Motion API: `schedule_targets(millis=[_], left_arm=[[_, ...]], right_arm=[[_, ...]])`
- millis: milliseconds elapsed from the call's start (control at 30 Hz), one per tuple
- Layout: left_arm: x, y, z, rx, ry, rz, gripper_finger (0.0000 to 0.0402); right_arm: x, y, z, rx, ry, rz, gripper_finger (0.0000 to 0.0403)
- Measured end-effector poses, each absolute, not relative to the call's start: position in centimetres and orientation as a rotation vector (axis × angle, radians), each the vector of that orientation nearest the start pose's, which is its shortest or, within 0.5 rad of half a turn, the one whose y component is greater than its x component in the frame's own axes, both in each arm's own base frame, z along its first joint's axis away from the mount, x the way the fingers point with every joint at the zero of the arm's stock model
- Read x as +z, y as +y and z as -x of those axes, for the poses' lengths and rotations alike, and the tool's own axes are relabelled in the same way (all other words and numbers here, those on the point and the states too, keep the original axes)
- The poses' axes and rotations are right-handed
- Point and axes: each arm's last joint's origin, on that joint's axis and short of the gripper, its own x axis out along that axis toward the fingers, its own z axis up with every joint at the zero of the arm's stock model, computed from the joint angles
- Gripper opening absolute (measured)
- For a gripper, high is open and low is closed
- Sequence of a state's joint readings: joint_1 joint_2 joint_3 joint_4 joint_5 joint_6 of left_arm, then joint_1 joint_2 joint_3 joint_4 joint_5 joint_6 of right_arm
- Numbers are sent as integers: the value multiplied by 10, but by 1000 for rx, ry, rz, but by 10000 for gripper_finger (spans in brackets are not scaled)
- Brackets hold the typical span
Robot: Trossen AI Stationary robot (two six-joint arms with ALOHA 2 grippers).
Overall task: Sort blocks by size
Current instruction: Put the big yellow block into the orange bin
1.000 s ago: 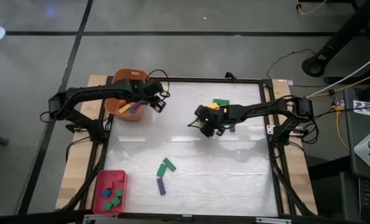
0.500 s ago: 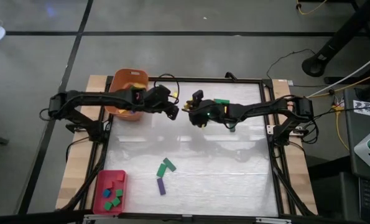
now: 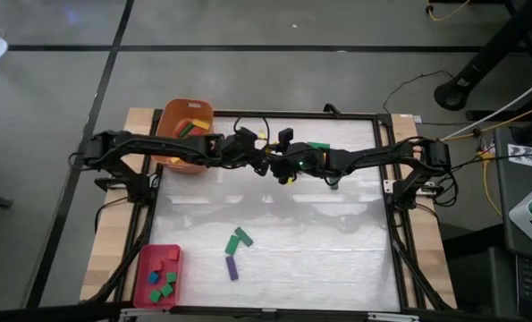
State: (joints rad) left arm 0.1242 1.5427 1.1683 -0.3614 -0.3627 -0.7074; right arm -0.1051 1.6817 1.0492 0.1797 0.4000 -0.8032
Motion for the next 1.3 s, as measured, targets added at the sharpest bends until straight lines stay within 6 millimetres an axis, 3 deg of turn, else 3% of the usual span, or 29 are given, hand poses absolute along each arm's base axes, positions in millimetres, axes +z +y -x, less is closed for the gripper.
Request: schedule_targets(millis=[400,867,1300], left_arm=[[254,54,-342,734,531,554,152],[255,55,-342,752,517,551,93],[254,55,-342,755,531,515,119]], right_arm=[[227,-50,-363,-294,639,818,113],[224,-49,-362,-303,655,725,113],[224,-48,-363,-237,629,708,113]])
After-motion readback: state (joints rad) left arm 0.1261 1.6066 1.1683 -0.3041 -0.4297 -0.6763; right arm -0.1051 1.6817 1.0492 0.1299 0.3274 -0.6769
